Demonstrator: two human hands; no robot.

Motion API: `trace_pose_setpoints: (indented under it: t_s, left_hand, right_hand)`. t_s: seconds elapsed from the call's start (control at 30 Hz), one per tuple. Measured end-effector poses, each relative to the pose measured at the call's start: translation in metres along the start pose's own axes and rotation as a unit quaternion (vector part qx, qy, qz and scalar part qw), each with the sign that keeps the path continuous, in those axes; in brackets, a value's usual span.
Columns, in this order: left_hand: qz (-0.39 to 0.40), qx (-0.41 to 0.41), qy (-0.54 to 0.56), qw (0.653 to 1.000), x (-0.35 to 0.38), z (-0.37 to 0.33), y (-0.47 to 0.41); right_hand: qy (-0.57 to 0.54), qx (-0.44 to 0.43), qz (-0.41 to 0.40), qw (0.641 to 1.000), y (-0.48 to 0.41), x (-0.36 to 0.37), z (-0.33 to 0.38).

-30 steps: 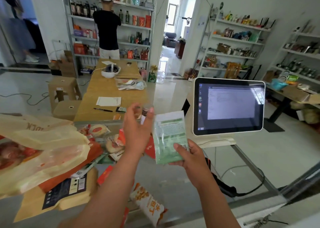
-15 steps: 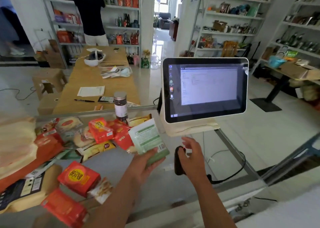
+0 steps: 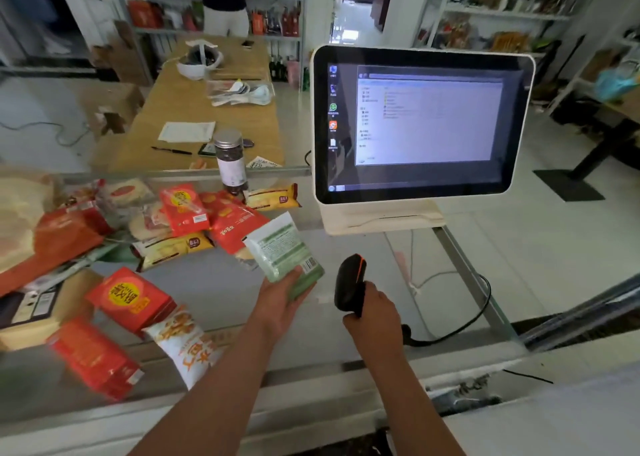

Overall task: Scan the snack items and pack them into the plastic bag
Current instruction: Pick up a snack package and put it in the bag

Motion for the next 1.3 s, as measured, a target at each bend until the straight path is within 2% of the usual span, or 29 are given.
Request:
trace_pose_setpoints:
  t_s: [0.13,0.23,0.4,1.3]
  left_hand:
    - [0.002,0.021,-0.011,1.0,0.003,-0.001,0.003]
    - [-0.008,0.024,-0.009,1.0,0.001,-0.001,0.002]
    - [-0.006,0.027,-0.009,1.0,0.0,0.0,0.0]
    - [-0.016,0.032,-0.018,0.999,-0.001,0.002,0.006]
  right_hand:
    - [-0.083,-0.012,-0.036,0.996,0.003,-0.032,0.001]
    - [-0.154,-0.011,-0.024,0.988,0.002,-0.049,0.005]
    - [-0.199,-0.003,0.007,0.98,0.005,-0.06,0.012]
    - [-0.233,-0.017,0.008,0.972,0.014,-0.069,0.016]
Point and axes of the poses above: each hand's wrist, its own y-axis away from the middle knuckle, its own x-axis out of the palm, z = x × y, the point moved 8 cm from there along -y, towards the middle knuckle, and after that the axes turned 9 degrees about -x, right-handed, at the moved point
